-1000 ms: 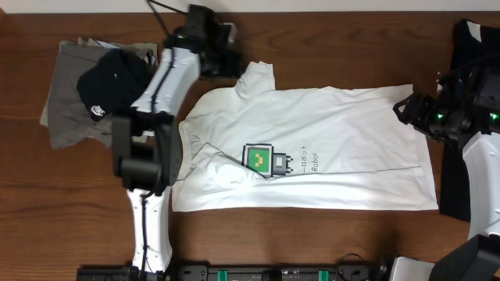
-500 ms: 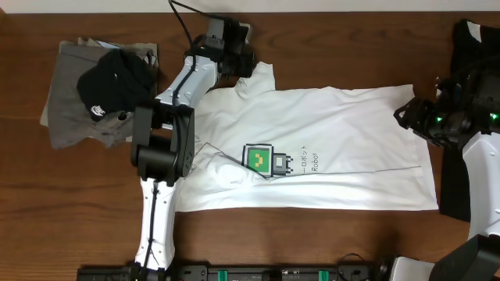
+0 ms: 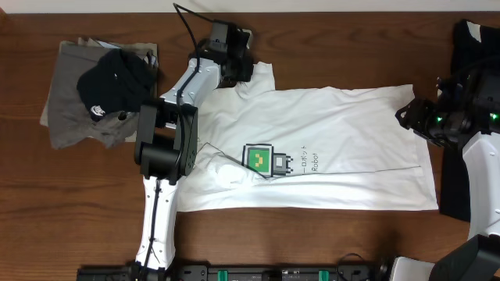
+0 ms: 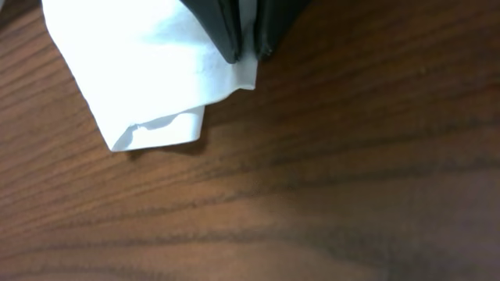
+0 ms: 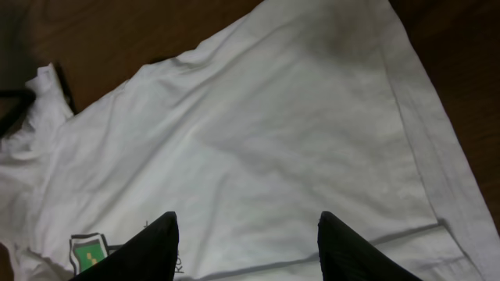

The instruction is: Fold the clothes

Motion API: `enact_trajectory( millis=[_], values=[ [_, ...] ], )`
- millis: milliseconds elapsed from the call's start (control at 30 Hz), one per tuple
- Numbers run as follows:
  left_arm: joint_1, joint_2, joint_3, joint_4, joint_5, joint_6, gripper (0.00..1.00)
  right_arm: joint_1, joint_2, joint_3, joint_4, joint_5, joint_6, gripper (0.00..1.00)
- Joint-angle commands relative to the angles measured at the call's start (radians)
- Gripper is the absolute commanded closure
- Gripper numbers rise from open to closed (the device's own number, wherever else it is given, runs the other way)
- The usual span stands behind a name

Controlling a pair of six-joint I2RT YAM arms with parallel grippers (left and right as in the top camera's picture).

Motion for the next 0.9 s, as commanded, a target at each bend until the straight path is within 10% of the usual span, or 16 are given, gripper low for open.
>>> enact_trajectory(
  millis=[0,867],
  values=[
    [0.000,-0.037,0.017,-0.020,-0.010,0.008,0.94,0.010,0.007,0.014,0.011,0.043,-0.005,0.44],
    [-0.062,-0.326,0.017,-0.336,-0.093,0.070,0.94,0.009,0.353,0.015,0.492,-0.026,-0.004,0.46]
  ],
)
